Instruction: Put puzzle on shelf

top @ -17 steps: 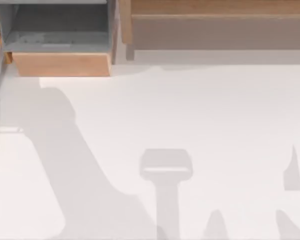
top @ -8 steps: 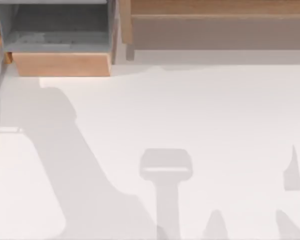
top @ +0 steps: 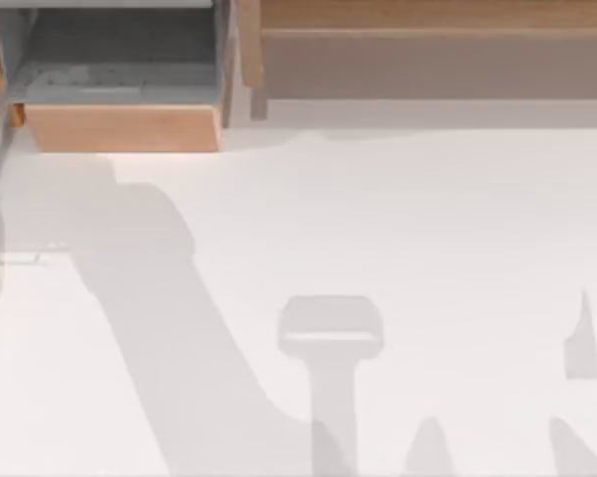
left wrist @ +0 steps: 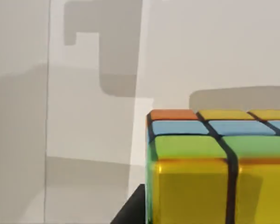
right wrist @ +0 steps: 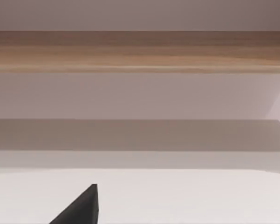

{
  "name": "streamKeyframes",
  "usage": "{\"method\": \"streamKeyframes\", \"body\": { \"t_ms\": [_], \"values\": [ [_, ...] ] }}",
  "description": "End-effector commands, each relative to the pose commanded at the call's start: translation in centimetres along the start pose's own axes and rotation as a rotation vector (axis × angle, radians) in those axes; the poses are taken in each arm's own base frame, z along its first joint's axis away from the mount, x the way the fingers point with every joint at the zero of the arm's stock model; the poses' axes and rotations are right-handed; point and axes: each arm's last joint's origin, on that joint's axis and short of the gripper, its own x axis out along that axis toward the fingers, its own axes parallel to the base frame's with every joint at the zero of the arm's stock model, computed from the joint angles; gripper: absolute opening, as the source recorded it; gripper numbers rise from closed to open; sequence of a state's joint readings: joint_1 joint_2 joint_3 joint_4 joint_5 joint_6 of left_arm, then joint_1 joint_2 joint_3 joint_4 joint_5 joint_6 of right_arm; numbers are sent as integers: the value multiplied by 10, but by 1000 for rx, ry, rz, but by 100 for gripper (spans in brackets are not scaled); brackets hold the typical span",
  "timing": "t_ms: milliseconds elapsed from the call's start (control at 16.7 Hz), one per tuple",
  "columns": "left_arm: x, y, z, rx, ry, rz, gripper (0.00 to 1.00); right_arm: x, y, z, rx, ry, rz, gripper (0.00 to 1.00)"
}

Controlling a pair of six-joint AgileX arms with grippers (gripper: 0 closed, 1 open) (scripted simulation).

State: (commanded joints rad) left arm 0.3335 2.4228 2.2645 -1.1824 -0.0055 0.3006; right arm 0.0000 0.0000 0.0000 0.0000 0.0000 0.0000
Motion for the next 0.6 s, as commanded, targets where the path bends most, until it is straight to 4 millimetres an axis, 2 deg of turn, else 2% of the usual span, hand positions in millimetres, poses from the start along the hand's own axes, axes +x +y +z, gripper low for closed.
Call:
{"method": "streamKeyframes", "body": {
  "t_ms": [120, 240, 600],
  "values": [
    [-15, -1, 2, -12, -23, 3, 0, 0, 0, 0, 0, 0, 0, 100],
    [-20, -3, 4, -6, -26, -12, 0, 0, 0, 0, 0, 0, 0, 100],
    [7, 4, 8, 87, 19, -91, 0, 0, 0, 0, 0, 0, 0, 100]
  ]
}}
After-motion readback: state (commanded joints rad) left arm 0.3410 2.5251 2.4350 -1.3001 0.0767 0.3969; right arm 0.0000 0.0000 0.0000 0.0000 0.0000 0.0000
